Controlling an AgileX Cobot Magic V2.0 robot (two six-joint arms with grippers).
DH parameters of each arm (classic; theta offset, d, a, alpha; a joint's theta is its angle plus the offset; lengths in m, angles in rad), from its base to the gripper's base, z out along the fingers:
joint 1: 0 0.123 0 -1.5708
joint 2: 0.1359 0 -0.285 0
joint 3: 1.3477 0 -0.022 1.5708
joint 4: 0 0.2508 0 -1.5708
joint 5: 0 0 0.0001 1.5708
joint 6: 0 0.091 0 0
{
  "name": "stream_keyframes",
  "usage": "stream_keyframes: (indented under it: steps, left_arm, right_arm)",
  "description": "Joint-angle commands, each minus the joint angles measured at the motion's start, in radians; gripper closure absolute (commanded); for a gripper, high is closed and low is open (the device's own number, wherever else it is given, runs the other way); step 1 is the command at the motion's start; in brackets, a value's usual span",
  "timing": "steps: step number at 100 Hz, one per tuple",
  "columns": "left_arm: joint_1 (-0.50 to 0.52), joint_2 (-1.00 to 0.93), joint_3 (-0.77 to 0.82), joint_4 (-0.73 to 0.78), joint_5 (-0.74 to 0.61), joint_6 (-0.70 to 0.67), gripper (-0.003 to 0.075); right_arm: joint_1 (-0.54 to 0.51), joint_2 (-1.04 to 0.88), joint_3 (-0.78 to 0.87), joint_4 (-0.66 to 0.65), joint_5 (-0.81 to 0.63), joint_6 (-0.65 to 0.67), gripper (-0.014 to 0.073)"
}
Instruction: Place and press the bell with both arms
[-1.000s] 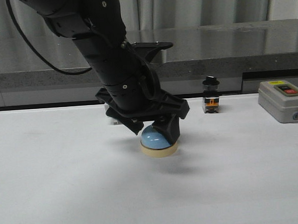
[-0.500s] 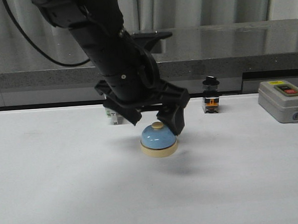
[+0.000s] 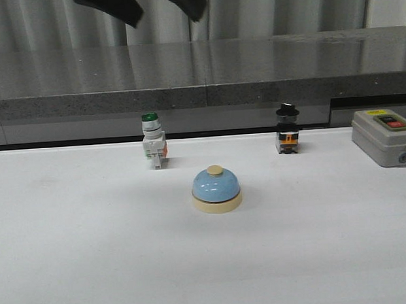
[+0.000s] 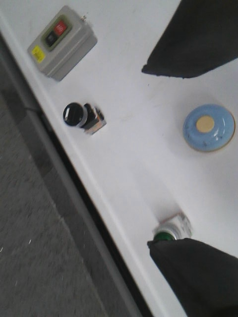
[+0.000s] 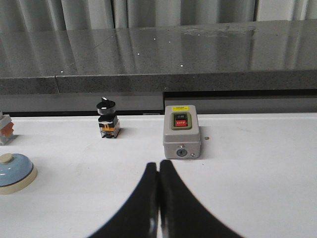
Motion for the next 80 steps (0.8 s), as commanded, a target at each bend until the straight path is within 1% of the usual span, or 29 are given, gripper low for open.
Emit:
stream_keyframes:
  steps: [1, 19, 28, 42, 54, 80]
  left_arm:
    - [0.048, -0.103, 0.008, -0.008, -0.075, -0.001, 0.0100]
    - [0.186, -0.233, 0.172, -0.010, -0.142, -0.001, 0.0100]
    - [0.256, -0.309, 0.267, -0.042, -0.182, -0.001, 0.0100]
    - [0.332, -0.432, 0.417, -0.060, -0.229, -0.001, 0.0100]
    - [0.358, -0.540, 0.543, -0.060, -0.260, -0.001, 0.0101]
    - [0.358, -0.788, 0.737, -0.082, -0.300, -0.001, 0.0104]
  right_arm:
    - [-0.009, -0.015, -0.015, -0.008, -0.085, -0.003, 0.0654]
    - [-0.009, -0.015, -0.015, -0.008, -0.085, -0.003, 0.0654]
    - [-0.009, -0.015, -0.015, -0.008, -0.085, -0.003, 0.0654]
    - [-0.009, -0.015, -0.015, -0.008, -0.085, -0.003, 0.0654]
    - [-0.009, -0.015, -0.015, -0.008, -0.085, -0.003, 0.0654]
    - [-0.009, -0.015, -0.015, -0.008, -0.085, -0.003, 0.0654]
